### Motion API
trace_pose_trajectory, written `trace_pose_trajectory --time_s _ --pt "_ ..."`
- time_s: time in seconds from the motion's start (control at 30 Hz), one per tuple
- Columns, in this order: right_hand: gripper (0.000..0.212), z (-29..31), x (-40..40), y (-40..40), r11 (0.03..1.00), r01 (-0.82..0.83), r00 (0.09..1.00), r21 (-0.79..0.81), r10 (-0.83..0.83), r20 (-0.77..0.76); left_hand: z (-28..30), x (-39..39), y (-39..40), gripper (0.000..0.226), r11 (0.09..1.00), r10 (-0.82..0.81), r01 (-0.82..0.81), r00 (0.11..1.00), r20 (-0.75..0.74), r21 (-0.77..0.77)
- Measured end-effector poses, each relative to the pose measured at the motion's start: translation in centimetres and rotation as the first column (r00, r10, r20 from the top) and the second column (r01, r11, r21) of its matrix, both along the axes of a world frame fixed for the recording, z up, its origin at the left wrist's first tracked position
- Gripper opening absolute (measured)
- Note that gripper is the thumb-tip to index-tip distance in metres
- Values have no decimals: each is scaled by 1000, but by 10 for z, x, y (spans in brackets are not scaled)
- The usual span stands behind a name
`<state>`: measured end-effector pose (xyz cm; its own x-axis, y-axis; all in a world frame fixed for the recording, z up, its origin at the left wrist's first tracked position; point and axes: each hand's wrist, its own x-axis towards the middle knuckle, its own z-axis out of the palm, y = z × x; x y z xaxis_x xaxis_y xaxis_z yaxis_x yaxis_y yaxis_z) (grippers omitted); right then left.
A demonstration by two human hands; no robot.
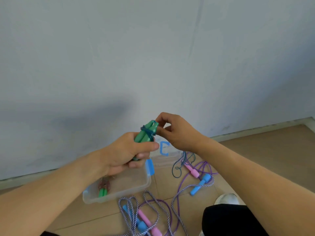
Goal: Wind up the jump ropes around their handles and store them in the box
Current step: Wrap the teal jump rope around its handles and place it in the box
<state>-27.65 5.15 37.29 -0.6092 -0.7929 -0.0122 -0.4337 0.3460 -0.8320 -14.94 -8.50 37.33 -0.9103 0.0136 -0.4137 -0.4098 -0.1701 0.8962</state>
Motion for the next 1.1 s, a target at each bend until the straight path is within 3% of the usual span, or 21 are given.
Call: trace_pose_trajectory --time_s 0.2,0.3,0.5,0.67,0.9,0.97,1.03,1.1 --pt "6 -5 0 -3 992 -54 998 112 55 -8 -8 -9 0 23 978 210 -210 975 77 -16" --pt "18 -5 4 -2 977 -73 996 199 80 -28 -13 -11 -7 20 955 295 -295 947 127 -24" --pt "23 3 17 -2 949 -76 982 305 124 -143 -19 -13 -5 14 943 276 -227 943 188 -245" --pt "26 2 24 -5 903 -28 993 429 74 -90 -25 -16 -1 12 886 249 -168 959 137 -433" --pt "41 10 30 -4 840 -104 992 532 124 -1 -34 -20 -8 18 770 206 -87 971 117 -632" --pt "37 11 31 -1 830 -172 985 531 144 94 -36 -19 -8 24 756 212 -91 971 111 -648" --pt "31 10 32 1 804 -237 971 545 178 160 -37 -17 -7 19 799 228 -116 966 119 -590" --pt "27 7 33 2 804 -250 965 539 163 204 -38 -18 -7 12 909 308 -238 937 167 -343"
